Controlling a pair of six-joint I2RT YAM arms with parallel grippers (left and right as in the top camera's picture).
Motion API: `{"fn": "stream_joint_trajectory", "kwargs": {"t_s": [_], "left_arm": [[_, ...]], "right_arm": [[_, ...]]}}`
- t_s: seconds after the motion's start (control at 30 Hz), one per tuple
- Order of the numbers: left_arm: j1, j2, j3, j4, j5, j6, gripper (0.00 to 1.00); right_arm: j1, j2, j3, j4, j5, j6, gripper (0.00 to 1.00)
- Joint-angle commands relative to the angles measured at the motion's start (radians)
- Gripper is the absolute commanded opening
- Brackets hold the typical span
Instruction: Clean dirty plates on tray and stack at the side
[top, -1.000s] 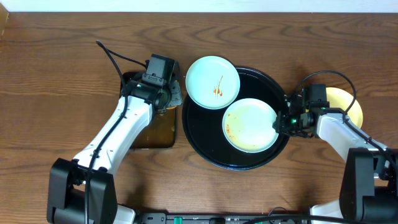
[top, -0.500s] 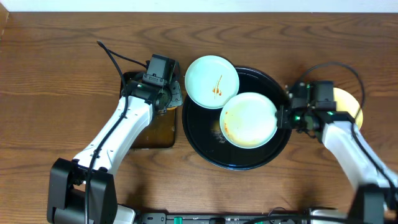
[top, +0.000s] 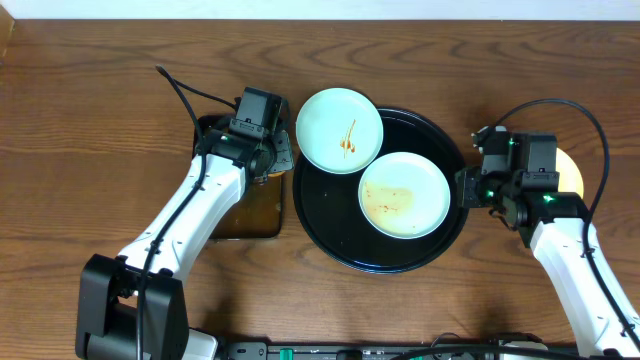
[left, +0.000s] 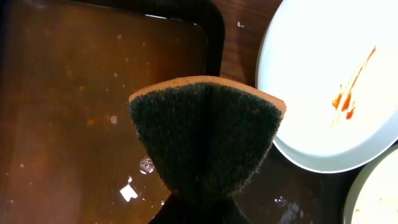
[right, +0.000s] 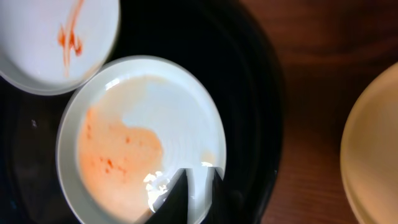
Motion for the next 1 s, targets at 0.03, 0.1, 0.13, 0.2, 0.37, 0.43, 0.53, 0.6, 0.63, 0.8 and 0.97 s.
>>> {"fn": "stream_joint_trajectory", "kwargs": {"t_s": [0.03, 0.1, 0.13, 0.2, 0.37, 0.43, 0.53, 0.6, 0.63, 0.8, 0.97], "left_arm": [[0.0, -0.021, -0.006, -0.002, -0.01, 0.009, 0.08], [0.0, -0.021, -0.006, -0.002, -0.01, 0.009, 0.08], [0.0, -0.021, -0.006, -0.002, -0.009, 0.009, 0.08], [0.0, -0.021, -0.006, -0.002, -0.009, 0.009, 0.08], [0.0, -0.021, -0.006, -0.002, -0.009, 0.009, 0.08], [0.0, -0.021, -0.006, -0.002, -0.01, 0.009, 0.08], [0.0, -0.021, -0.006, -0.002, -0.01, 0.009, 0.08], [0.0, -0.021, -0.006, -0.002, -0.01, 0.009, 0.08], [0.0, -0.021, -0.006, -0.002, -0.009, 0.009, 0.08], [0.0, -0.021, -0.006, -0.002, -0.009, 0.009, 0.08], [0.0, -0.021, -0.006, -0.002, -0.009, 0.009, 0.08]], "right_arm": [[0.014, 0.039, 0.005, -0.027, 0.017, -0.017, 0.3], [0.014, 0.07, 0.004, -0.034, 0.017, -0.017, 0.29], [0.014, 0.088, 0.004, -0.034, 0.016, -0.017, 0.29], [0.01, 0.13, 0.004, -0.023, -0.007, -0.018, 0.32], [-0.011, 0.251, 0.004, 0.017, -0.113, -0.025, 0.38], [-0.013, 0.294, 0.004, 0.029, -0.114, -0.025, 0.38], [-0.013, 0.343, 0.004, 0.048, -0.114, -0.025, 0.36], [-0.013, 0.368, 0.004, 0.064, -0.114, -0.025, 0.33], [-0.013, 0.378, 0.004, 0.072, -0.115, -0.024, 0.3], [-0.013, 0.397, 0.004, 0.11, -0.189, -0.021, 0.01], [-0.013, 0.397, 0.004, 0.127, -0.205, -0.011, 0.01]]}}
